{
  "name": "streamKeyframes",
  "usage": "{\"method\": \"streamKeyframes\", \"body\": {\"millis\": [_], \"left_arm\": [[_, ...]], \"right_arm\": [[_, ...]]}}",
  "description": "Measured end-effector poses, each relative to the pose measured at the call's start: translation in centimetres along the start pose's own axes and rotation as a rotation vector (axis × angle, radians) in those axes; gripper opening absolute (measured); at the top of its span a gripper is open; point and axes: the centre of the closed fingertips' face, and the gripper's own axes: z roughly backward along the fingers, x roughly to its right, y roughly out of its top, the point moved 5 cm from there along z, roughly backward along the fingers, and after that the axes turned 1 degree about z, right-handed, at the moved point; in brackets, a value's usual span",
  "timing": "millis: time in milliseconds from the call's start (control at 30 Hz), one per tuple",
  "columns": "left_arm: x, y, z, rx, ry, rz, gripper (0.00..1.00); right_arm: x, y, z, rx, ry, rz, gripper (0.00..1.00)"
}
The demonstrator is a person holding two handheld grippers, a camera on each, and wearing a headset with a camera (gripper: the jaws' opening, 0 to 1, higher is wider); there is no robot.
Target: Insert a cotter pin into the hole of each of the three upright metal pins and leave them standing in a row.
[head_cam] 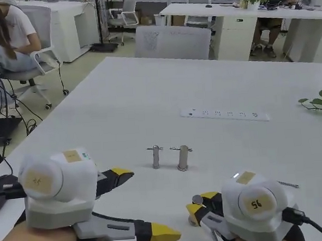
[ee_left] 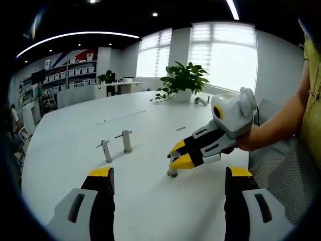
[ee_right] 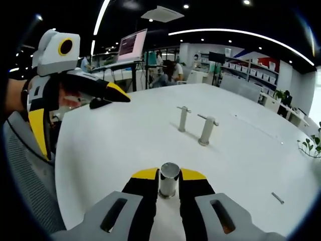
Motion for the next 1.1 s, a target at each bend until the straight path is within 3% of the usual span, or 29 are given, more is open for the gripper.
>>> {"method": "streamKeyframes", "body": {"millis": [367, 733, 833, 900, 1100], "left_arm": [[0.0, 0.3, 0.0, 0.001, 0.0, -0.006, 0.9], [0.1, 1.0, -0.1, 0.014, -0.001, -0.013, 0.89], [0.3, 1.2, -0.2, 0.016, -0.004, -0.018, 0.89], [0.3, 1.3, -0.2, 0.017, -0.007, -0.018, 0.89], [0.6, 1.3, -0.5, 0.014, -0.016, -0.02, 0.89]], "right_arm": [[0.1, 0.1, 0.5, -0.021, 0.021, -0.004, 0.35], [1.3, -0.4, 5.3, -0.042, 0.05, -0.001, 0.35], [2.4, -0.7, 7.1, -0.041, 0.047, 0.001, 0.34], [4.0, -0.7, 8.4, -0.049, 0.022, 0.019, 0.34], [10.9, -0.7, 10.9, -0.085, -0.079, 0.056, 0.32]]}}
